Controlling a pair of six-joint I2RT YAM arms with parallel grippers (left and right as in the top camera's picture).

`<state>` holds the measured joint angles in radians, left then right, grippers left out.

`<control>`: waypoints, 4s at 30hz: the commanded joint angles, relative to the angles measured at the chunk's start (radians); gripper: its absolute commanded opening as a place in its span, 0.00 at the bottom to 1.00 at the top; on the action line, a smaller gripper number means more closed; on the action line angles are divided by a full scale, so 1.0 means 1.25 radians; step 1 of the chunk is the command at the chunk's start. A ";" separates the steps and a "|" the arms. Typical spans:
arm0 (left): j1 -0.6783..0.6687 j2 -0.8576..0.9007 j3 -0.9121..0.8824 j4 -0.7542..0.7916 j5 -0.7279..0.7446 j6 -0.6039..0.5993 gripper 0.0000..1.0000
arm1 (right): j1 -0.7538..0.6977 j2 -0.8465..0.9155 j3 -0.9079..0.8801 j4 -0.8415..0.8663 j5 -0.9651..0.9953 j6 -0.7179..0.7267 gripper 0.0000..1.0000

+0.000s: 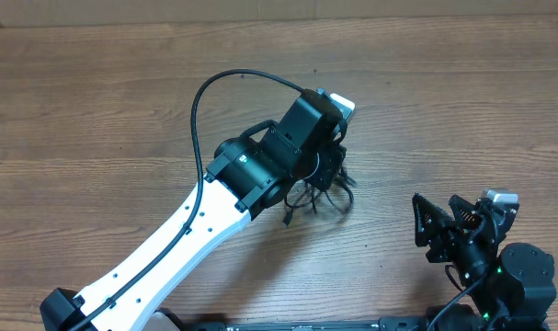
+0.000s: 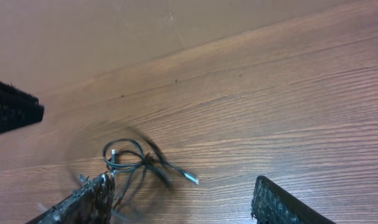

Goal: Untangle cables

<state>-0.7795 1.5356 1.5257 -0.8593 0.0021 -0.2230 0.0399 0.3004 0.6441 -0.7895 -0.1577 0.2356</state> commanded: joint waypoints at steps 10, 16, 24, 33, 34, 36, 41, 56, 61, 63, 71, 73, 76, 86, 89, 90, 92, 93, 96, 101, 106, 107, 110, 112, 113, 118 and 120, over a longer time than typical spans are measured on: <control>-0.004 0.018 -0.014 -0.058 -0.022 -0.026 1.00 | -0.001 -0.003 -0.003 0.001 -0.004 0.003 0.69; -0.004 0.103 -0.014 -0.070 0.017 -0.006 1.00 | -0.001 -0.003 -0.003 -0.002 -0.004 0.003 0.70; -0.005 0.213 -0.014 -0.092 0.183 0.105 1.00 | -0.001 -0.003 -0.003 -0.002 -0.004 0.003 0.73; -0.005 0.313 -0.014 -0.126 0.206 0.141 1.00 | -0.001 -0.003 -0.003 -0.008 -0.004 0.003 0.74; -0.005 0.321 -0.014 -0.123 0.206 0.140 1.00 | -0.001 -0.003 -0.003 -0.009 -0.004 0.003 0.74; -0.005 0.334 -0.014 -0.120 0.206 0.139 0.98 | -0.001 -0.003 -0.003 -0.009 -0.004 0.003 0.74; -0.005 0.377 -0.014 -0.110 0.205 0.131 0.94 | -0.001 -0.003 -0.003 -0.014 -0.003 0.003 0.75; -0.005 0.393 -0.014 -0.030 0.127 0.082 0.74 | -0.001 -0.003 -0.003 -0.020 -0.001 0.000 0.75; -0.005 0.397 -0.014 -0.023 0.127 0.082 0.74 | -0.001 -0.003 -0.003 -0.023 -0.001 0.000 0.75; -0.005 0.401 -0.014 -0.018 0.127 0.082 0.73 | -0.001 -0.003 -0.003 -0.023 -0.001 0.000 0.75; -0.005 0.404 -0.014 -0.018 0.124 0.082 0.61 | -0.001 -0.003 -0.003 -0.023 -0.001 0.000 0.75; -0.005 0.404 -0.014 -0.018 0.125 0.074 0.55 | -0.001 -0.003 -0.003 -0.023 -0.001 0.000 0.75; -0.006 0.404 -0.014 -0.018 0.125 0.068 0.56 | -0.001 -0.003 -0.003 -0.023 -0.001 0.000 0.75; -0.039 0.404 -0.015 -0.001 0.118 0.065 0.56 | -0.001 -0.003 -0.003 -0.023 -0.001 0.000 0.75; -0.048 0.404 -0.014 0.002 0.094 0.065 0.58 | -0.001 -0.003 -0.003 -0.023 -0.001 0.000 0.75; -0.048 0.404 -0.014 0.002 0.094 0.065 0.58 | -0.002 -0.003 -0.003 -0.024 -0.001 0.000 0.75; -0.047 0.404 -0.015 0.004 0.094 0.064 0.59 | -0.001 -0.003 -0.003 -0.024 -0.001 0.000 0.75; -0.047 0.404 -0.015 0.005 0.093 0.064 0.59 | -0.001 -0.003 -0.003 -0.024 -0.001 0.000 0.75; -0.047 0.404 -0.015 0.005 0.080 0.058 0.56 | -0.001 -0.003 -0.003 -0.024 -0.001 0.000 0.75; -0.047 0.404 -0.016 0.012 0.031 0.004 0.62 | -0.001 -0.003 -0.003 -0.026 -0.001 0.000 0.75; -0.047 0.404 -0.022 0.017 0.031 0.004 0.71 | -0.001 -0.003 -0.003 -0.026 -0.001 0.000 0.75; -0.047 0.404 -0.028 0.023 0.032 0.004 0.72 | -0.001 -0.003 -0.003 -0.026 -0.001 0.000 0.75; -0.047 0.404 -0.059 0.048 0.037 0.004 0.76 | -0.001 -0.003 -0.003 -0.026 -0.001 0.000 0.75; -0.046 0.404 -0.067 0.051 0.037 0.004 0.75 | -0.001 -0.003 -0.003 -0.026 -0.001 0.000 0.75; -0.046 0.404 -0.067 0.050 0.037 0.004 0.73 | -0.001 -0.003 -0.003 -0.026 -0.001 0.000 0.75; -0.046 0.404 -0.070 0.060 0.037 0.004 0.66 | -0.001 -0.003 -0.003 -0.026 -0.001 0.000 0.75; -0.046 0.404 -0.075 0.070 0.037 0.004 0.62 | -0.001 -0.003 -0.003 -0.026 -0.001 0.000 0.75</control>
<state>-0.8379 2.0239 1.4471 -0.7864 0.0578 -0.2104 0.0399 0.3004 0.6441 -0.8246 -0.1596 0.2348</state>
